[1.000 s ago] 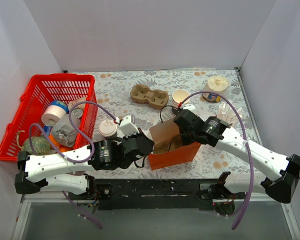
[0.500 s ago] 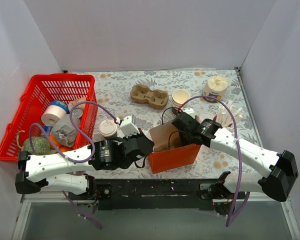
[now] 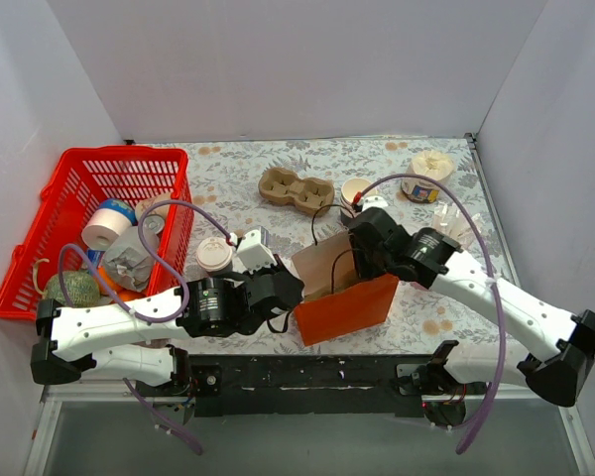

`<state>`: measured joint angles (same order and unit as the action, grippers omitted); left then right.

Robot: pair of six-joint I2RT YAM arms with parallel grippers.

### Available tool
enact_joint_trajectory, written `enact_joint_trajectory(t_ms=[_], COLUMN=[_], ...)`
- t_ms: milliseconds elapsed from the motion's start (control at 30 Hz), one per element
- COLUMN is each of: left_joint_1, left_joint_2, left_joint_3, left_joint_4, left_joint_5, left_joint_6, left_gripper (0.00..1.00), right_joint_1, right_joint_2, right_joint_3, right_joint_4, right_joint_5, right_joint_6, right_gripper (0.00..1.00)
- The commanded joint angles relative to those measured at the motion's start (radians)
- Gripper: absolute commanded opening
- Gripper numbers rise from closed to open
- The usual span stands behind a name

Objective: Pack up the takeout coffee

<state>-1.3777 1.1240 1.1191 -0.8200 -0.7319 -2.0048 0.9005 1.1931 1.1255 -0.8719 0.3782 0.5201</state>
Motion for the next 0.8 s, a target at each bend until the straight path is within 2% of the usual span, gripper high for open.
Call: enact_joint_trajectory(t_ms=[0, 167, 300, 400, 633, 767], left_joint_1=[-0.004, -0.004, -0.004, -0.004, -0.004, -0.004], left_joint_2=[-0.012, -0.021, -0.027, -0.036, -0.05, -0.053], left_joint_3=[0.018, 0.016, 0.021, 0.021, 0.019, 0.013], left_joint_4=[-0.051, -0.059, -0.071, -0.077, -0.093, -0.088], left_joint_5=[-0.052, -0.072, -0.095, -0.104, -0.121, -0.12], left_joint_6=[-0.134, -0.134, -0.129, -0.134, -0.141, -0.143], left_gripper=[0.0, 0.0, 0.0, 0.0, 0.0, 0.0], right_joint_1=[-0.003, -0.003, -0.003, -0.003, -0.003, -0.003], right_joint_2=[-0.05, 0.017, 0.071, 0.098, 0.131, 0.117], right_joint_3=[0.117, 0.116, 0.115, 0.112, 0.004, -0.047], right_joint_4=[-0.112, -0.249, -0.324, -0.363, -0.311, -0.222], right_joint_5=[0.033, 0.024, 0.057, 0.082, 0.01, -0.042], right_joint_6=[-0.055, -0.054, -0.02, -0.015, -0.017, -0.037], right_gripper=[0.38, 0.34, 0.25, 0.25, 0.23, 0.22])
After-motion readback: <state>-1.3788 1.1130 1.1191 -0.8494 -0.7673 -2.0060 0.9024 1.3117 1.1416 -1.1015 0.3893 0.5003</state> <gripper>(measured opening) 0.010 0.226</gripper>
